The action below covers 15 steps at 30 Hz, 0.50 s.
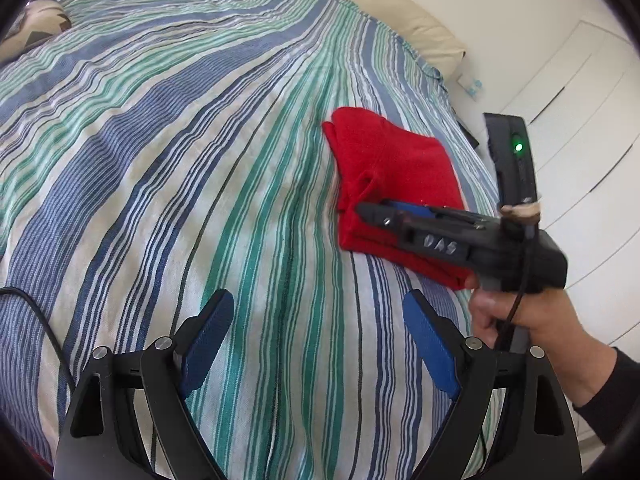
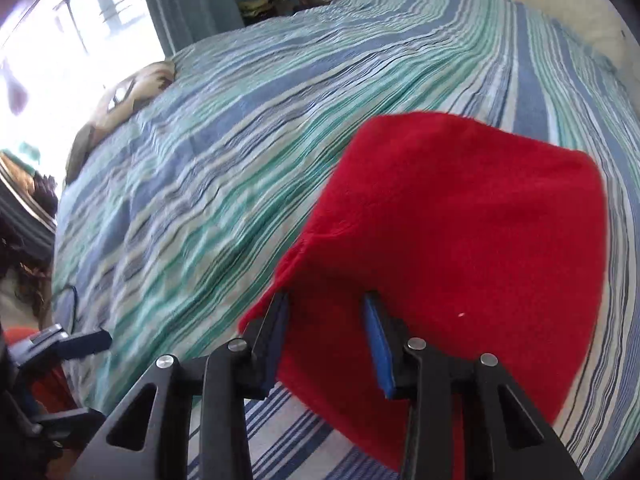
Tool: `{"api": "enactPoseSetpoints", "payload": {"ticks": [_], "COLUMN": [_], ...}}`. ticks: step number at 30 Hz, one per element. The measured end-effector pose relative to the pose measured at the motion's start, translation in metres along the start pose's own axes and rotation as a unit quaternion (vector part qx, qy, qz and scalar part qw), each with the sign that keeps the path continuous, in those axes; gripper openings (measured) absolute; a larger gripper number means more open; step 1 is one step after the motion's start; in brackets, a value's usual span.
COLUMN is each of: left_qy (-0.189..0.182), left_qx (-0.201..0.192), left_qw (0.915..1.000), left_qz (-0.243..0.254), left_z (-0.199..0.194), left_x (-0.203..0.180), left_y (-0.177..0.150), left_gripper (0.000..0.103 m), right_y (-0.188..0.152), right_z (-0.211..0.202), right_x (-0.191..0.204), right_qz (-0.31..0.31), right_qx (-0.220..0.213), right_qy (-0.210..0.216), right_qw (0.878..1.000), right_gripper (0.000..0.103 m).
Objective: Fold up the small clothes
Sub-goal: 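Grasp the folded sweater edge with the right tool, fold it over, release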
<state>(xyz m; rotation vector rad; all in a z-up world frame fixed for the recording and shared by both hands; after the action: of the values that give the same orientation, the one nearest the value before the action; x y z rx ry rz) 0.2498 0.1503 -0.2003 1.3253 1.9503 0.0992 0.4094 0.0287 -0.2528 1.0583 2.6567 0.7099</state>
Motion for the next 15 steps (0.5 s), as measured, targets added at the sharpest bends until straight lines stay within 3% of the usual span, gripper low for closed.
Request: {"api": "enactPoseSetpoints", "payload": {"ticks": [2, 3, 6, 10, 13, 15], "left_qy": [0.003, 0.003, 0.0, -0.005, -0.002, 0.005], "left_qx": [0.004, 0.006, 0.004, 0.001, 0.01, 0.016], "left_qw": [1.0, 0.9999, 1.0, 1.0, 0.9999, 0.9999], "left_qz": [-0.005, -0.008, -0.006, -0.005, -0.005, 0.001], "left_z": [0.002, 0.002, 0.001, 0.0, 0.005, 0.01], "left_x": [0.003, 0.005, 0.004, 0.003, 0.002, 0.0], "left_y": [-0.001, -0.001, 0.001, 0.003, -0.001, -0.004], "left_gripper": [0.088, 0.088, 0.088, 0.088, 0.088, 0.088], "right_y": [-0.006, -0.005, -0.005, -0.028, -0.059, -0.088], "right_z": [0.001, -0.004, -0.05, -0.11, -0.099, -0.069], "right_x": [0.015, 0.016, -0.003, -0.053, -0.077, -0.077], "right_qz": [-0.068, -0.075, -0.012, 0.08, 0.118, 0.13], "right_qx": [-0.012, -0.015, -0.061, -0.112, -0.081, -0.024], "right_qy": [-0.056, -0.056, 0.002, -0.007, -0.012, 0.008], "right_qw": [0.996, 0.996, 0.998, 0.99, 0.99, 0.991], "right_gripper": [0.04, 0.04, 0.04, 0.04, 0.04, 0.04]}}
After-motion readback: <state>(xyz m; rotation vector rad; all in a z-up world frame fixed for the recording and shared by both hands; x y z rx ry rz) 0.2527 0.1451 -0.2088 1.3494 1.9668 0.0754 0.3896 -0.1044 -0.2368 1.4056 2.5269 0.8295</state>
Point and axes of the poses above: each gripper's, at about its wrist camera, not at the fingertips, and z roughly the way its jaws point, x to its left, y to its top, the point moved 6 cm from there along z, roughly the way its jaws point, and after that the axes turned 7 degrees about -z, right-handed, at the moved point
